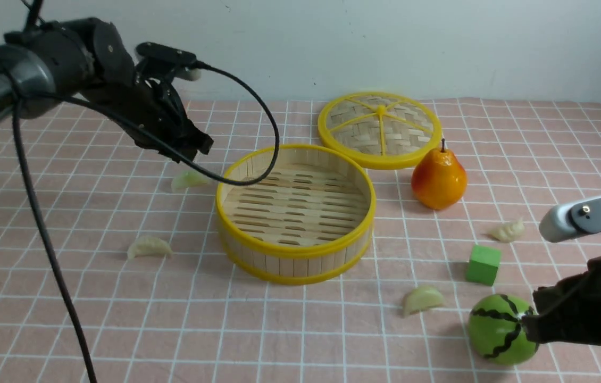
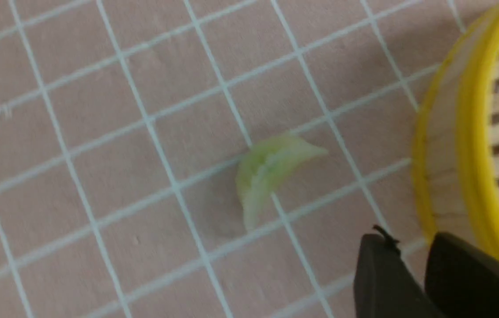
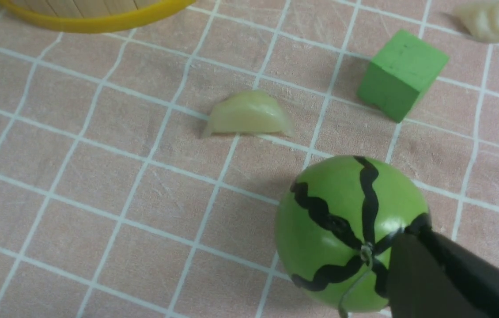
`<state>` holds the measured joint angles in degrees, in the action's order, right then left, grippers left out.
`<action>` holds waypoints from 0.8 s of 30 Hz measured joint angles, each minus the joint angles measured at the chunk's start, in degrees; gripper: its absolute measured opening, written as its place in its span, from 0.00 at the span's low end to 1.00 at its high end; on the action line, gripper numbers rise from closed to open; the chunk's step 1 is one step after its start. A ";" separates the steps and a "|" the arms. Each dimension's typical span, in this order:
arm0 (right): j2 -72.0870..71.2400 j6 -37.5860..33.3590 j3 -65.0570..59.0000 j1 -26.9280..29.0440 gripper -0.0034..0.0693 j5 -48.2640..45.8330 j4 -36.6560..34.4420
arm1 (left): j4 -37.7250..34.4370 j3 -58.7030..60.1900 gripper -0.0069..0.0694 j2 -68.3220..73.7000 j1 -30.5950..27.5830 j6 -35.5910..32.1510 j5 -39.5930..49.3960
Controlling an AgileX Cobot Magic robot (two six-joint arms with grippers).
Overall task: Put the dumplings into the steamer on the table with the pink tablecloth.
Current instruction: 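Reach for and grasp a dumpling on the table with the left gripper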
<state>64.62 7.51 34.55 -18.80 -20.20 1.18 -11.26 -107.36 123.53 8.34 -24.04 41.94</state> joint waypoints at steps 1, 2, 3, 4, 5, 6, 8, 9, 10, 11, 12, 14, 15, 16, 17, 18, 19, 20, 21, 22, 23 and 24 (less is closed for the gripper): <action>0.05 0.00 0.00 0.00 0.06 0.41 -0.19 | 0.82 -0.40 0.48 2.57 0.00 -0.97 -3.96; 0.11 0.00 0.00 0.00 0.06 0.70 -0.19 | 1.32 -0.49 0.54 3.85 0.00 -1.16 -6.22; 0.17 0.00 0.00 0.00 0.06 0.94 -0.19 | 1.77 -0.49 0.59 4.94 0.00 -1.23 -8.19; 0.17 0.00 0.00 0.00 0.06 0.94 -0.19 | 1.77 -0.49 0.59 4.94 0.00 -1.23 -8.54; 0.22 0.00 0.00 0.00 0.06 1.16 -0.19 | 2.39 -0.49 0.64 6.39 0.00 -1.29 -10.31; 0.21 0.00 0.00 0.00 0.06 1.16 -0.19 | 2.65 -0.49 0.67 6.96 0.00 -1.34 -11.00; 0.21 0.00 0.00 0.00 0.06 1.38 -0.19 | 2.86 -0.54 0.70 8.14 0.00 -1.34 -12.30; 0.21 0.00 0.00 0.00 0.06 1.42 -0.19 | 2.92 -0.54 0.71 8.83 0.00 -1.36 -13.28; 0.21 0.00 0.00 0.00 0.07 1.42 -0.19 | 2.92 -0.54 0.71 9.30 0.00 -1.36 -13.88; 0.21 0.00 0.00 0.00 0.07 1.55 -0.19 | 2.92 -0.54 0.71 9.83 0.00 -1.36 -14.27; 0.21 0.00 0.00 0.00 0.07 1.55 -0.19 | 2.85 -0.54 0.70 9.91 0.00 -1.36 -14.38; 0.21 0.00 0.00 0.00 0.07 1.91 -0.19 | 2.76 -0.54 0.69 10.53 0.00 -0.65 -14.58; 0.21 0.00 0.00 0.00 0.07 2.06 -0.24 | 2.64 -0.54 0.65 10.85 0.00 0.82 -14.45; 0.21 0.00 0.00 0.00 0.07 2.22 -0.24 | 2.64 -0.54 0.62 10.91 0.00 2.13 -14.23; 0.21 0.00 0.00 0.00 0.07 2.27 -0.24 | 2.64 -0.54 0.56 10.97 0.00 4.36 -13.66; 0.21 0.00 0.00 0.00 0.08 2.27 -0.24 | 2.64 -0.54 0.50 10.97 0.00 6.30 -13.33; 0.21 0.00 0.00 0.00 0.08 2.27 -0.24 | 2.80 -0.56 0.44 10.97 0.00 8.03 -13.06; 0.21 0.00 0.00 0.00 0.08 2.27 -0.26 | 3.13 -0.56 0.37 10.97 0.00 10.38 -12.78; 0.21 0.00 0.00 0.00 0.08 2.27 -0.47 | 3.44 -0.60 0.32 10.89 0.00 12.29 -12.60; 0.21 0.00 0.00 0.00 0.08 2.27 -0.52 | 4.12 -0.60 0.32 10.74 0.00 14.75 -12.08; 0.21 0.00 0.00 0.00 0.09 2.32 -0.61 | 4.98 -0.60 0.32 10.50 0.00 17.30 -11.50; 0.21 0.00 0.00 0.00 0.09 2.28 -0.66 | 5.86 -0.60 0.33 10.15 0.00 19.80 -10.59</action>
<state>64.83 7.51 34.55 -18.80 -17.92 0.52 -5.40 -107.96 133.68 8.34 -4.24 31.35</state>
